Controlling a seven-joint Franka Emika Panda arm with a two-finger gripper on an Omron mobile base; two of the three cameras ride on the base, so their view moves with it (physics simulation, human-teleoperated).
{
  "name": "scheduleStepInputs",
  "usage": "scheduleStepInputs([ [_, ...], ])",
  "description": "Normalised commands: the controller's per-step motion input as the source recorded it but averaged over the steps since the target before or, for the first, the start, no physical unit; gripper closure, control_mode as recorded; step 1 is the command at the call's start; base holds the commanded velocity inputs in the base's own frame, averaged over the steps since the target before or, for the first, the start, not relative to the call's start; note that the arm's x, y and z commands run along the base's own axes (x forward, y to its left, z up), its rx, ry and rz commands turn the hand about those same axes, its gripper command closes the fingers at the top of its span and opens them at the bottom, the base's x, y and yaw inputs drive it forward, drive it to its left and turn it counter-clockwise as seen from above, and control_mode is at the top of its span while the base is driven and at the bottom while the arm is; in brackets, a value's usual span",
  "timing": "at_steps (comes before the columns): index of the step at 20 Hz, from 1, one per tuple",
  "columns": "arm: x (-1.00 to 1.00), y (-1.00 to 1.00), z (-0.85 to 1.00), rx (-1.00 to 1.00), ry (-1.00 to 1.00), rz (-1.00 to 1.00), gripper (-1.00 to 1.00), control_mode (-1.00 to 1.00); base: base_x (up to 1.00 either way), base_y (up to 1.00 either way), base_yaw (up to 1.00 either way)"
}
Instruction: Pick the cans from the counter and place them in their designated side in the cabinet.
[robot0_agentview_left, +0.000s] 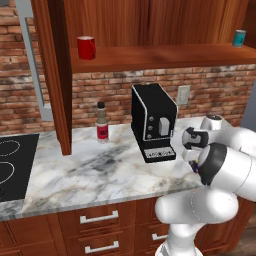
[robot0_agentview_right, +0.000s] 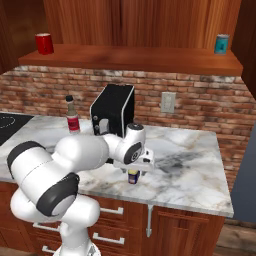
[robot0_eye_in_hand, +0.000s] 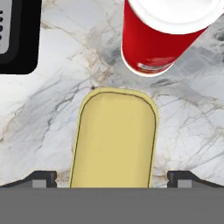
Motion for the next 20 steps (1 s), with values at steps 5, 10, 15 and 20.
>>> scheduleStepInputs([
  [5,0.01,-0.03,-0.08,0.0,0.0,0.0,1.0,-1.0,0.0,0.0,0.0],
  [10,-0.09,-0.02,0.2,0.02,-0.02,0.0,1.0,-1.0,0.0,0.0,0.0],
  [15,-0.15,-0.01,0.39,0.03,-0.05,0.0,1.0,-1.0,0.0,0.0,0.0],
  [20,-0.13,-0.01,0.39,0.03,-0.05,0.0,1.0,-1.0,0.0,0.0,0.0],
])
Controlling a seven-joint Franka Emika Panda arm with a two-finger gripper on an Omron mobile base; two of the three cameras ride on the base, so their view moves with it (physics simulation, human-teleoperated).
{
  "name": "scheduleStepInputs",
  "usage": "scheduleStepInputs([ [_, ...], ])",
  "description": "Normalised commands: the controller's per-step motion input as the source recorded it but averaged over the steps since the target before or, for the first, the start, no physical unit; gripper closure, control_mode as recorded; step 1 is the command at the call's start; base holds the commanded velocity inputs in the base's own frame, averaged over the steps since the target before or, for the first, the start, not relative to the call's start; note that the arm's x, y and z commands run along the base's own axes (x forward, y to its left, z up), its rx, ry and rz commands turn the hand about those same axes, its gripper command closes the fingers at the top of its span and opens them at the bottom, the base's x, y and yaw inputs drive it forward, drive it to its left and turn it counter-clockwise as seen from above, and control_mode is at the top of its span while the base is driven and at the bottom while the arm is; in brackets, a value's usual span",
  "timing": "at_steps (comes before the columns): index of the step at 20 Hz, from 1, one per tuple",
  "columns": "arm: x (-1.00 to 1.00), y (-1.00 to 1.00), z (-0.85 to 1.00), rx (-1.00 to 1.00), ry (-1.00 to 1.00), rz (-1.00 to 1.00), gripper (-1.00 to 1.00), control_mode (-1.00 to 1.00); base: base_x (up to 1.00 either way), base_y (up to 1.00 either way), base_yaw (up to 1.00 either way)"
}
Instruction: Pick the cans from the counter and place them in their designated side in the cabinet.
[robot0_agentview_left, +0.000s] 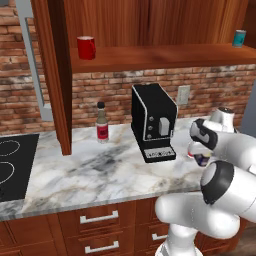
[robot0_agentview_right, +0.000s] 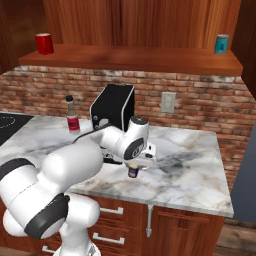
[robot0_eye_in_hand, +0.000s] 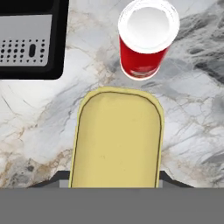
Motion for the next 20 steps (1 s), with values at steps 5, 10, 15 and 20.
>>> scheduleStepInputs([
  [5,-0.14,-0.02,0.35,0.02,-0.03,0.0,1.0,-1.0,0.0,0.0,0.0],
  [10,-0.14,-0.03,0.36,0.02,-0.04,0.0,1.0,-1.0,0.0,0.0,0.0],
  [15,-0.18,-0.04,0.34,0.02,-0.04,0.0,1.0,-1.0,0.0,0.0,0.0],
  [20,-0.23,-0.15,0.29,0.02,-0.04,0.0,1.0,-1.0,0.0,0.0,0.0],
])
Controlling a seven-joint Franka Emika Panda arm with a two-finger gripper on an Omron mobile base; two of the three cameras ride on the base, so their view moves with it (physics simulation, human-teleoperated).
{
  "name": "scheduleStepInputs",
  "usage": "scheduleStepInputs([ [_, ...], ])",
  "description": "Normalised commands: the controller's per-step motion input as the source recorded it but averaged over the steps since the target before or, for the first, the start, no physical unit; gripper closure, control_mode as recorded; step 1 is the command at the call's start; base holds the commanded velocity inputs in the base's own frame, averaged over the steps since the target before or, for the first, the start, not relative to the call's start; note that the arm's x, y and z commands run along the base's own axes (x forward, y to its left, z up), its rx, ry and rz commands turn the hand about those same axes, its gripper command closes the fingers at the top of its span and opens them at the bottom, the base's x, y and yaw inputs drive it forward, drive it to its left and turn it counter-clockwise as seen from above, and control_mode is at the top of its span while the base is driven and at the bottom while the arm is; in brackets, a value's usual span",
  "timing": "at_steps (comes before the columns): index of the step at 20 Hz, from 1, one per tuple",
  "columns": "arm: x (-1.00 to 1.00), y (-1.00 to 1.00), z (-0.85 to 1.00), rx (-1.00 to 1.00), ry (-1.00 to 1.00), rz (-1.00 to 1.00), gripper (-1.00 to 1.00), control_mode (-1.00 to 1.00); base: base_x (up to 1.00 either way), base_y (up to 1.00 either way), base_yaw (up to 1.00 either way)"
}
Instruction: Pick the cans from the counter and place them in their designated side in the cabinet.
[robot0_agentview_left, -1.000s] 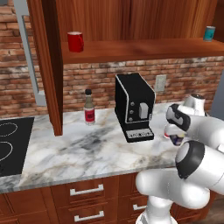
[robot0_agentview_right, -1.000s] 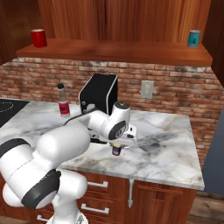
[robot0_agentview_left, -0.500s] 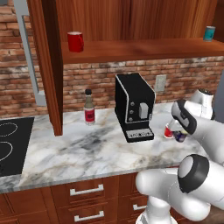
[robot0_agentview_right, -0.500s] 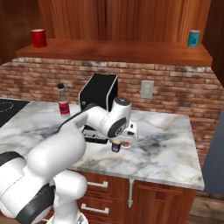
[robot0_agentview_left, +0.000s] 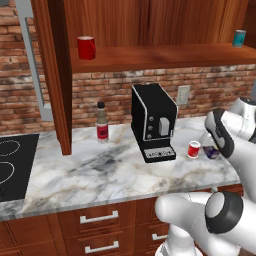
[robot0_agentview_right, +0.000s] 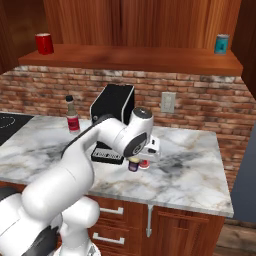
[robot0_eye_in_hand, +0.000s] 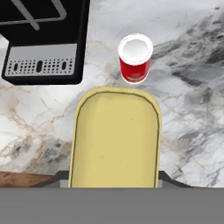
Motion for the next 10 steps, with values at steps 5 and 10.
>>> scheduleStepInputs([
  [5,-0.2,-0.12,0.31,0.03,-0.05,0.0,1.0,-1.0,0.0,0.0,0.0],
  [10,-0.11,-0.01,0.35,0.02,-0.06,0.0,1.0,-1.0,0.0,0.0,0.0],
])
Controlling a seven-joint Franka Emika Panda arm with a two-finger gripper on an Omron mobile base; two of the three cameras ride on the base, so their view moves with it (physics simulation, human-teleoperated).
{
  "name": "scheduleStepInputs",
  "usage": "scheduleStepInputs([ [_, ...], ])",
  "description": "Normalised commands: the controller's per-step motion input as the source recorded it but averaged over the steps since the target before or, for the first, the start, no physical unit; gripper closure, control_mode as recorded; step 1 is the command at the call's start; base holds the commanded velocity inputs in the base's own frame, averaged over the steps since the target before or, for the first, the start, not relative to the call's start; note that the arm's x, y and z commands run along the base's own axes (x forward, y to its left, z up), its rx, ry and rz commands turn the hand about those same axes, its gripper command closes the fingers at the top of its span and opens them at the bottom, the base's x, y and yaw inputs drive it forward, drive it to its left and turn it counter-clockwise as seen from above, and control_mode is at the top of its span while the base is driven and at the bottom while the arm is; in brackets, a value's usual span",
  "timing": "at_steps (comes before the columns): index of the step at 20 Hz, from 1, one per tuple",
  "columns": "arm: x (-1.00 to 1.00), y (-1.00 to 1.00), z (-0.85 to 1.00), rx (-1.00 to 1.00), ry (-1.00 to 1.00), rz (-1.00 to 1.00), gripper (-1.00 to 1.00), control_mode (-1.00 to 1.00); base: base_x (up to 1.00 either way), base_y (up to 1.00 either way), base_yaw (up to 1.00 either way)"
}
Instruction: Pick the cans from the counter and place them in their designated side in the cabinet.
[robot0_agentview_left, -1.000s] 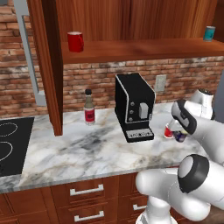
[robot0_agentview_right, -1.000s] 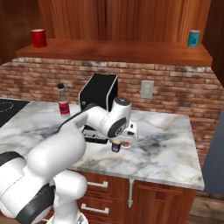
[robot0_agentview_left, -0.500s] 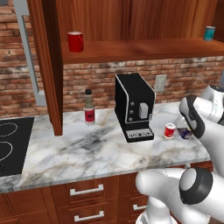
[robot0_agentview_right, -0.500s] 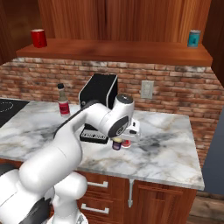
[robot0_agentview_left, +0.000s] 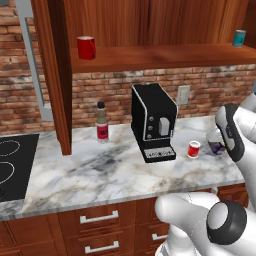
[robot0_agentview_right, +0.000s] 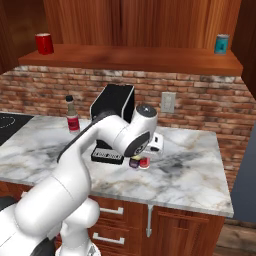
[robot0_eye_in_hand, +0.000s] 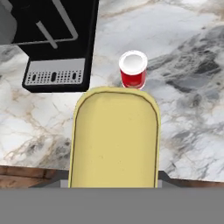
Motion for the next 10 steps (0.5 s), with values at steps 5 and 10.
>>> scheduleStepInputs([
  [5,-0.1,0.0,0.38,0.01,-0.07,0.0,1.0,-1.0,0.0,0.0,0.0],
  [10,-0.08,0.0,0.37,0.0,-0.08,0.0,1.0,-1.0,0.0,0.0,0.0],
])
